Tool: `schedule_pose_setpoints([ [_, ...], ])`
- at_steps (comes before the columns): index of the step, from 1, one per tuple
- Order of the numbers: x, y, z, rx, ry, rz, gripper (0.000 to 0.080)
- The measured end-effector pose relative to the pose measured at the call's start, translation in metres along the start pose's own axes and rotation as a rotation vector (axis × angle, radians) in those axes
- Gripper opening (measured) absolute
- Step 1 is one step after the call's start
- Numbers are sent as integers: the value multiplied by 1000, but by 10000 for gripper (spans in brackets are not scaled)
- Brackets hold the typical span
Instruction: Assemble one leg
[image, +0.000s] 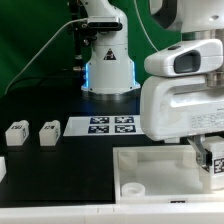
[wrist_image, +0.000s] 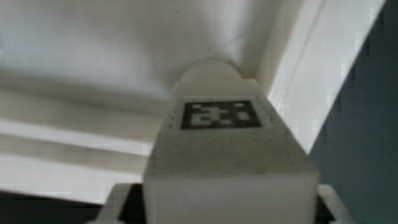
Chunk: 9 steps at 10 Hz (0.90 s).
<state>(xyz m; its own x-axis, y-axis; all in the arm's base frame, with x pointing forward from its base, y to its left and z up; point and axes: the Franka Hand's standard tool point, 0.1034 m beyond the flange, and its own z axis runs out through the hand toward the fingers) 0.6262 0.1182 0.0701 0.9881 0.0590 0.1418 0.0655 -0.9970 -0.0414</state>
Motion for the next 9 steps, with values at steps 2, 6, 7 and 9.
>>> schedule_pose_setpoints([
  [2,6,3,3,-7,-23,222,291],
  [6,6,7,4,-5,-76,924,292],
  [7,6,10,5,12,-89,1091,292],
  [9,4,12,6,38,-121,1403,294],
])
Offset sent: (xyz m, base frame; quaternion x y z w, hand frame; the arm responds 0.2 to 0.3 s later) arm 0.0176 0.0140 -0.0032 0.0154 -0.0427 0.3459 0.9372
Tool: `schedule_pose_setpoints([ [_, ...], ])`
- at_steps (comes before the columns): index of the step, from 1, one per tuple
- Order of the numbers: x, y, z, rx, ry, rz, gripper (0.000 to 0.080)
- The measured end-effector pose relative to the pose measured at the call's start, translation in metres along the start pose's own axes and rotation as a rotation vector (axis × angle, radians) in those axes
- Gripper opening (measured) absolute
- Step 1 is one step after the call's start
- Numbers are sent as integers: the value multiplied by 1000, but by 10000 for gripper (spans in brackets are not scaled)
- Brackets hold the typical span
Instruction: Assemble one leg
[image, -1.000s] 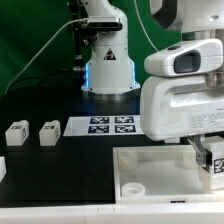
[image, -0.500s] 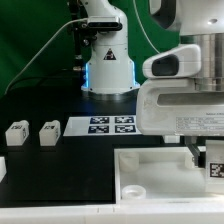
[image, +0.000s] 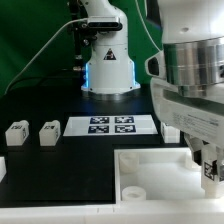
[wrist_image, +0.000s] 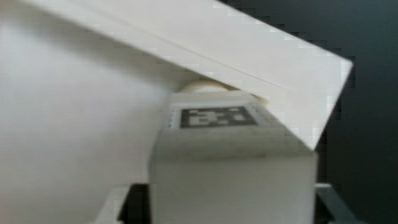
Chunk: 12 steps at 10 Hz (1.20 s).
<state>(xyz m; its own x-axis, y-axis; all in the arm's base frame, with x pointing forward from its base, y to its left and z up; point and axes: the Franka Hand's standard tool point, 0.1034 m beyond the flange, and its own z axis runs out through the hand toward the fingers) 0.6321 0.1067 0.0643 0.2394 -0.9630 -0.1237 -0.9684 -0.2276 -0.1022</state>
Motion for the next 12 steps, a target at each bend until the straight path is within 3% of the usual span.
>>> schedule_pose_setpoints([
  [1,-1,1,0,4,-9,136,294],
  [3,-1,1,0,3,-9,160,294],
  [4,-2,2,0,2,-9,147,414],
  [5,-2,2,0,3,-9,107,414],
  [6,-3,2,1,0,-6,75,578],
  [9,-23,3,1,-16,30,-469,646],
  [12,-20,4,2,-22,29,-727,648],
])
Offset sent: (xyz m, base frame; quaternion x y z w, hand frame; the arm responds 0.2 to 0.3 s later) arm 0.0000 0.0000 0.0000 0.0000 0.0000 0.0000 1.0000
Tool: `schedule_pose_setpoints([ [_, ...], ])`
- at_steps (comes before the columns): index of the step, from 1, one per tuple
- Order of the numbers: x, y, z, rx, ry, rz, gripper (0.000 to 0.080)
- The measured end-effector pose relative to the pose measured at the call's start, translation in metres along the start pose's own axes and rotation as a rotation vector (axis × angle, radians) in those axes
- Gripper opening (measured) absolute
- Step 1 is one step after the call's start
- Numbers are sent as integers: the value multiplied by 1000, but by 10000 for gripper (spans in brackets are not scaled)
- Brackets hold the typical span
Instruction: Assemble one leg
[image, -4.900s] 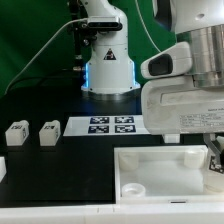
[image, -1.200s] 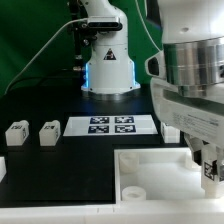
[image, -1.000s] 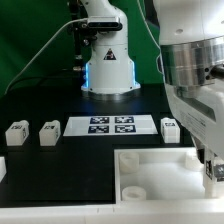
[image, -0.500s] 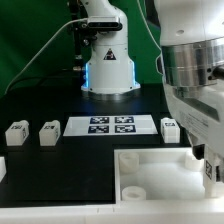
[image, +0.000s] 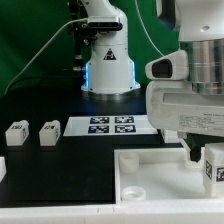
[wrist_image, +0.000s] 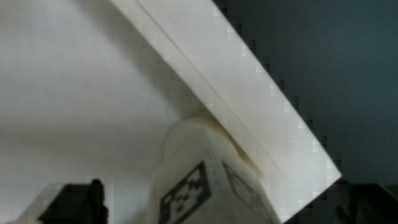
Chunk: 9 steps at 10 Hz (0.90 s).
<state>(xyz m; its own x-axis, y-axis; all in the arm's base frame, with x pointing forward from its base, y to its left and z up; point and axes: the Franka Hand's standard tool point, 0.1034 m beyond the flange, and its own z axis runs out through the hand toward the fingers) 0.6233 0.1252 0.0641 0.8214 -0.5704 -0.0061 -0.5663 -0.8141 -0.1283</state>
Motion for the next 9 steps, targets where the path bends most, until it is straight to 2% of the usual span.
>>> schedule_pose_setpoints([
  [1,0,0,0,0,0,-77,648],
  [3,5,-5,-4,-26,27,-407,648],
  [4,4,-4,-3,-21,23,-359,648],
  [6,3,-5,-3,-15,21,-280,377],
  [7,3,-3,-3,-14,19,-169,377],
  [8,4,-1,-2,-13,17,-94,298],
  [9,5,-2,-3,-9,14,53,298],
])
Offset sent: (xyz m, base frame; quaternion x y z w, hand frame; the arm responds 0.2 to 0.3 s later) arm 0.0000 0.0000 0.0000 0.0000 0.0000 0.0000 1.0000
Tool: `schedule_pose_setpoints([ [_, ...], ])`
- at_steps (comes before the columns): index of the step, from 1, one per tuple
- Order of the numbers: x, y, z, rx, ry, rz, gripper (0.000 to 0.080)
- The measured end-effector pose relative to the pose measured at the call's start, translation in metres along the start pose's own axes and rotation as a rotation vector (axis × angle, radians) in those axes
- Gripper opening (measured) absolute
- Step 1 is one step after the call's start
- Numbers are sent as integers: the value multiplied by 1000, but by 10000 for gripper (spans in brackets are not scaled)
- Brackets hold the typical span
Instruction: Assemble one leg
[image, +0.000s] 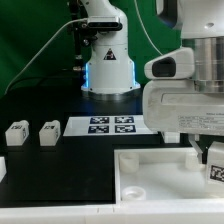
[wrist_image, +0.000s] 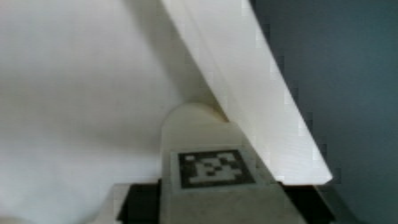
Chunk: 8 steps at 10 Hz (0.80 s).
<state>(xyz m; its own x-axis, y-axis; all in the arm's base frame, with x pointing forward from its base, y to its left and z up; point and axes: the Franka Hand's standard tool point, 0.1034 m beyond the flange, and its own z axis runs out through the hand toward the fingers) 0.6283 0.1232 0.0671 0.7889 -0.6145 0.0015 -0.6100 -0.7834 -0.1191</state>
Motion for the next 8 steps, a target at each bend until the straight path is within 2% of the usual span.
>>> schedule_pose_setpoints([
  [4,-2,-4,2,-10,-15,639,296],
  [5,0,-4,2,12,-35,844,296],
  [6,1,-4,2,24,-54,982,296],
  [8,1,-3,2,23,-61,1105,296],
])
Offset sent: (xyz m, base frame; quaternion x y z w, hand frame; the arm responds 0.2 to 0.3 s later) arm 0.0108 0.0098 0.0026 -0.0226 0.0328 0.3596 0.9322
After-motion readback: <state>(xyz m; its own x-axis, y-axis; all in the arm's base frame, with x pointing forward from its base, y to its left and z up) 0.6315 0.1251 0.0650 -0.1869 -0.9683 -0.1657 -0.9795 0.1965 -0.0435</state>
